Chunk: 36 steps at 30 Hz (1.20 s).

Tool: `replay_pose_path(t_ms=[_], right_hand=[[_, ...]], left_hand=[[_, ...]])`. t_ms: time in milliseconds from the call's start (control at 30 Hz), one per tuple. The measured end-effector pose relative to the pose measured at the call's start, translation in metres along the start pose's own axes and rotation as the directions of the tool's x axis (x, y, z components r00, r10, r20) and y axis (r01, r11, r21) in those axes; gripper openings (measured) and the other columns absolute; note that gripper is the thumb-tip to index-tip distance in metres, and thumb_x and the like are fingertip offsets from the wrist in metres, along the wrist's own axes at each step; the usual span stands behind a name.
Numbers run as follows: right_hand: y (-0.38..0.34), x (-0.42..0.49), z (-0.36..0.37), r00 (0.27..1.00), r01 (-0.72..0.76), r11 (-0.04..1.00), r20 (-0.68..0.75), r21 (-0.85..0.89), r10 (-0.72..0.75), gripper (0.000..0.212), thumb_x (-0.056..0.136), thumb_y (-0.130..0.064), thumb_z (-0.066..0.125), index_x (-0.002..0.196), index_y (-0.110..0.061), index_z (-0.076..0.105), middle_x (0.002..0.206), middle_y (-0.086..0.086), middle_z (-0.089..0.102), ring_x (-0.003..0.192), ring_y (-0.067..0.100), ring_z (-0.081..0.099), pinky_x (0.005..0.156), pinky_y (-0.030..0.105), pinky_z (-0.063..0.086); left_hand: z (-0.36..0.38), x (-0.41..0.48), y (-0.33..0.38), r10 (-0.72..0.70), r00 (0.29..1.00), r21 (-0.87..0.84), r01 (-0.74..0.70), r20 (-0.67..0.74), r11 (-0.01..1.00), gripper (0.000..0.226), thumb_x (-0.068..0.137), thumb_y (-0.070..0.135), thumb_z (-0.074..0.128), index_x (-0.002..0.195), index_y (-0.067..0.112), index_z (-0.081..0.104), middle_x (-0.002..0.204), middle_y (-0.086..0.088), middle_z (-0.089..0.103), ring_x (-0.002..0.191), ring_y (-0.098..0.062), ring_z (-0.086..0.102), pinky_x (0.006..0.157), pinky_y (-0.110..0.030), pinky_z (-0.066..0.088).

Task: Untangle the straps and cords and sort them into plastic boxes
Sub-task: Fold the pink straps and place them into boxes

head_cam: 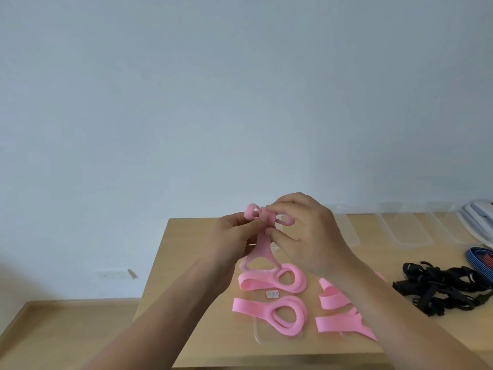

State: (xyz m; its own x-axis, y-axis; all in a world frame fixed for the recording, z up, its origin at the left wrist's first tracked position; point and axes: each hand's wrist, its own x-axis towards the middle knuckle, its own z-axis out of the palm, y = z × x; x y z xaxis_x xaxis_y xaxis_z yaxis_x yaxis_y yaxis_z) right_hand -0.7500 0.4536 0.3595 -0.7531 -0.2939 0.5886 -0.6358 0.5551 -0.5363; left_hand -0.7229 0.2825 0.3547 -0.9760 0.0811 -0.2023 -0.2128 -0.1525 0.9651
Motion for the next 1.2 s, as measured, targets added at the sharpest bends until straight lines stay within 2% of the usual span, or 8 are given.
replay_pose_path(t_ms=[133, 200, 300, 433, 533, 900, 1033, 1200], right_hand=[[0.0, 0.004, -0.005, 0.978, -0.206, 0.955, 0.064, 0.213, 0.197, 0.014, 0.09, -0.016, 0.071, 0.102, -0.021, 0.075, 0.1, -0.014, 0.069, 0.098, 0.008, 0.065, 0.077, 0.023, 0.055], [0.002, 0.008, -0.008, 0.929, -0.332, 0.933, 0.223, 0.141, 0.296, 0.022, 0.093, -0.027, 0.066, 0.115, -0.024, 0.07, 0.106, -0.016, 0.068, 0.102, 0.004, 0.063, 0.081, 0.024, 0.054], [0.003, 0.012, -0.011, 0.869, -0.34, 0.939, 0.4, 0.054, 0.292, 0.012, 0.095, -0.025, 0.062, 0.102, -0.029, 0.071, 0.095, -0.017, 0.071, 0.097, 0.0, 0.062, 0.085, 0.027, 0.051], [0.002, 0.012, -0.011, 0.876, -0.385, 0.917, 0.354, 0.108, 0.326, 0.012, 0.091, -0.014, 0.068, 0.099, -0.023, 0.068, 0.091, -0.009, 0.072, 0.074, -0.003, 0.062, 0.077, 0.029, 0.056], [0.003, 0.012, -0.01, 0.909, -0.373, 0.916, 0.257, 0.146, 0.329, 0.015, 0.088, -0.012, 0.071, 0.098, -0.022, 0.068, 0.092, -0.009, 0.072, 0.086, 0.004, 0.067, 0.077, 0.022, 0.055], [-0.001, 0.003, 0.0, 0.991, -0.131, 0.987, -0.003, 0.095, 0.132, 0.022, 0.077, -0.005, 0.081, 0.093, -0.018, 0.072, 0.087, -0.016, 0.071, 0.081, 0.01, 0.065, 0.077, 0.033, 0.054], [0.0, 0.001, 0.0, 0.993, -0.114, 0.989, 0.049, 0.089, 0.11, 0.022, 0.074, -0.002, 0.082, 0.092, -0.013, 0.075, 0.097, -0.008, 0.071, 0.083, 0.014, 0.065, 0.081, 0.038, 0.054], [0.006, 0.009, -0.012, 0.951, -0.273, 0.932, 0.21, 0.239, 0.225, 0.016, 0.089, -0.008, 0.071, 0.097, -0.021, 0.075, 0.103, -0.013, 0.072, 0.104, 0.007, 0.065, 0.091, 0.033, 0.053]], left_hand=[[0.0, 0.001, 0.0, 0.035, 0.998, 0.008, -0.035, 0.049, 0.999, 0.027, 0.081, 0.025, 0.071, 0.103, 0.013, 0.081, 0.094, -0.011, 0.076, 0.086, -0.019, 0.073, 0.077, -0.031, 0.057], [0.0, 0.002, -0.001, 0.038, 0.997, 0.007, -0.038, 0.061, 0.999, 0.029, 0.081, 0.021, 0.07, 0.107, 0.014, 0.08, 0.099, -0.013, 0.078, 0.087, -0.019, 0.074, 0.073, -0.026, 0.057], [-0.002, 0.005, -0.004, 0.009, 0.999, -0.023, -0.008, 0.042, 1.0, 0.037, 0.09, 0.004, 0.071, 0.126, 0.009, 0.067, 0.108, -0.015, 0.078, 0.097, -0.027, 0.077, 0.08, -0.031, 0.06], [-0.004, 0.005, -0.006, -0.016, 0.997, 0.031, 0.013, 0.077, 0.999, 0.037, 0.089, 0.015, 0.071, 0.124, 0.007, 0.068, 0.109, -0.013, 0.078, 0.099, -0.027, 0.076, 0.085, -0.038, 0.059], [-0.002, 0.003, -0.006, -0.09, 0.989, 0.083, 0.081, 0.116, 0.993, 0.04, 0.086, 0.036, 0.069, 0.114, 0.008, 0.075, 0.109, -0.011, 0.079, 0.099, -0.029, 0.076, 0.072, -0.031, 0.057], [-0.005, 0.009, -0.011, -0.081, 0.989, -0.074, 0.09, 0.122, 0.993, 0.042, 0.092, 0.047, 0.072, 0.112, 0.011, 0.079, 0.116, -0.015, 0.077, 0.106, -0.03, 0.074, 0.086, -0.039, 0.06], [-0.007, 0.013, -0.012, -0.089, 0.99, -0.082, 0.098, 0.105, 0.992, 0.038, 0.089, 0.04, 0.075, 0.109, 0.009, 0.079, 0.115, -0.018, 0.076, 0.102, -0.029, 0.075, 0.084, -0.038, 0.06], [-0.014, 0.018, -0.013, -0.106, 0.983, -0.059, 0.116, 0.152, 0.992, 0.026, 0.085, 0.027, 0.075, 0.103, 0.008, 0.08, 0.11, -0.016, 0.077, 0.096, -0.026, 0.074, 0.081, -0.039, 0.06]])
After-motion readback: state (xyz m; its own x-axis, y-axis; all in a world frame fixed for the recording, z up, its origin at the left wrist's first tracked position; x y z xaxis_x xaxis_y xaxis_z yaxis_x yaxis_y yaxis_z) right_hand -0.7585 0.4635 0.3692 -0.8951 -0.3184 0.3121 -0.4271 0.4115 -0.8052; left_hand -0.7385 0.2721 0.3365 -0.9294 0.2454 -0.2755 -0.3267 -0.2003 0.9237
